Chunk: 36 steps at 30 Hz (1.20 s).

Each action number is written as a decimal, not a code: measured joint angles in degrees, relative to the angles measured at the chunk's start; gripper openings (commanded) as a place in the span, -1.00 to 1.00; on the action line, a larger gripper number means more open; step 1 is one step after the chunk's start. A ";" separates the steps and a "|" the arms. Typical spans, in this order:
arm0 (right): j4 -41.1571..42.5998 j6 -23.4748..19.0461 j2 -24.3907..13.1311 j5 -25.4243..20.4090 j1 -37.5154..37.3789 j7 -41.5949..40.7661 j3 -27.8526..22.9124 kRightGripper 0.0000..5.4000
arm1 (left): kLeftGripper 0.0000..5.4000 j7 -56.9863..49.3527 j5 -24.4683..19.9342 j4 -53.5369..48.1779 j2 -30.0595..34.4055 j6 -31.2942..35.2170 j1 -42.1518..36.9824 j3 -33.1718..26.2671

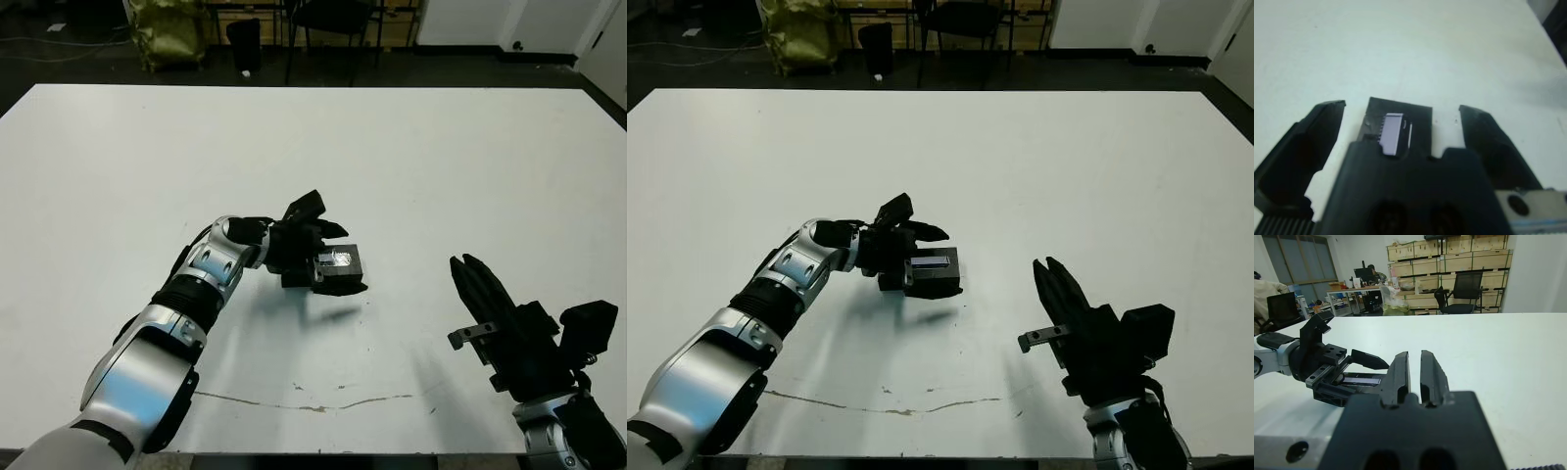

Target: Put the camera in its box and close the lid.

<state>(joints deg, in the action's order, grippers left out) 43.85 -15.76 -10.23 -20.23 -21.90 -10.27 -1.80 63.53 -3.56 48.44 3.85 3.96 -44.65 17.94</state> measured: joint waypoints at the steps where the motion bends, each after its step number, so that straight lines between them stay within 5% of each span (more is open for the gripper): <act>1: 0.02 -0.17 -0.01 -0.12 0.02 0.00 0.00 -1.00 | 0.99 -0.02 -0.11 0.00 -0.01 -0.20 0.15 -0.18; 13: 1.91 -1.08 -0.04 -0.40 0.14 0.55 0.07 -1.00 | 0.99 -1.83 -2.22 -1.34 -0.17 -4.25 2.98 -1.67; 18: 2.20 -1.07 0.00 -0.26 0.01 1.05 0.37 -1.00 | 0.90 -12.72 -6.00 -13.81 -1.86 -0.09 11.57 -6.17; 28: 1.43 -0.53 0.43 -0.32 -0.51 0.34 0.47 -1.00 | 0.03 -32.09 -7.69 -49.01 0.22 12.34 33.42 -12.18; 36: 1.75 0.26 0.50 0.34 -1.16 0.46 0.44 -1.00 | -0.71 -37.90 -13.42 -71.03 4.13 17.43 39.47 -20.41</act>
<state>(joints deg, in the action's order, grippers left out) 45.59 -15.50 -9.74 -19.89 -23.06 -9.81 -1.37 25.63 -16.98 -22.60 7.98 21.39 -5.17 -2.46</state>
